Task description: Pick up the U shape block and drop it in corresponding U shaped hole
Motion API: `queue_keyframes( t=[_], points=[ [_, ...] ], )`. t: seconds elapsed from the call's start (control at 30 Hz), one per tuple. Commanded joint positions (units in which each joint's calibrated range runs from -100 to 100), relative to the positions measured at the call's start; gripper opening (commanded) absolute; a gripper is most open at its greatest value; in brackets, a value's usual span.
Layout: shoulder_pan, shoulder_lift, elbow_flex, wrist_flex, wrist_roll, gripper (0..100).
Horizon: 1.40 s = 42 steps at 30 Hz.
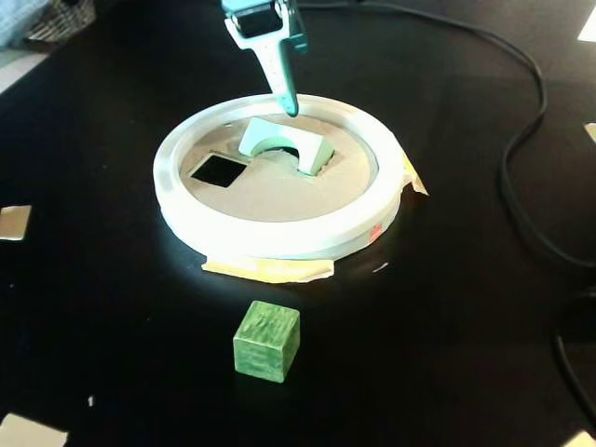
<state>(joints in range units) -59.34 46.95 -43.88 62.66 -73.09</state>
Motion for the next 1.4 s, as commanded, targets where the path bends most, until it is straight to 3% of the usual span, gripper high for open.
queue_keyframes(
  t=[0.0, 0.27, 0.63, 1.07, 1.37],
  points=[
    [1.4, 0.8, -3.8, -2.1, 0.0, 98],
    [1.9, 3.6, -3.8, -2.1, 0.6, 98],
    [9.8, 3.4, -3.8, -1.5, 4.2, 98],
    [8.2, 2.4, -4.8, 15.1, 4.2, 98],
    [4.9, 2.4, -4.8, 16.2, 3.6, 98]
  ],
)
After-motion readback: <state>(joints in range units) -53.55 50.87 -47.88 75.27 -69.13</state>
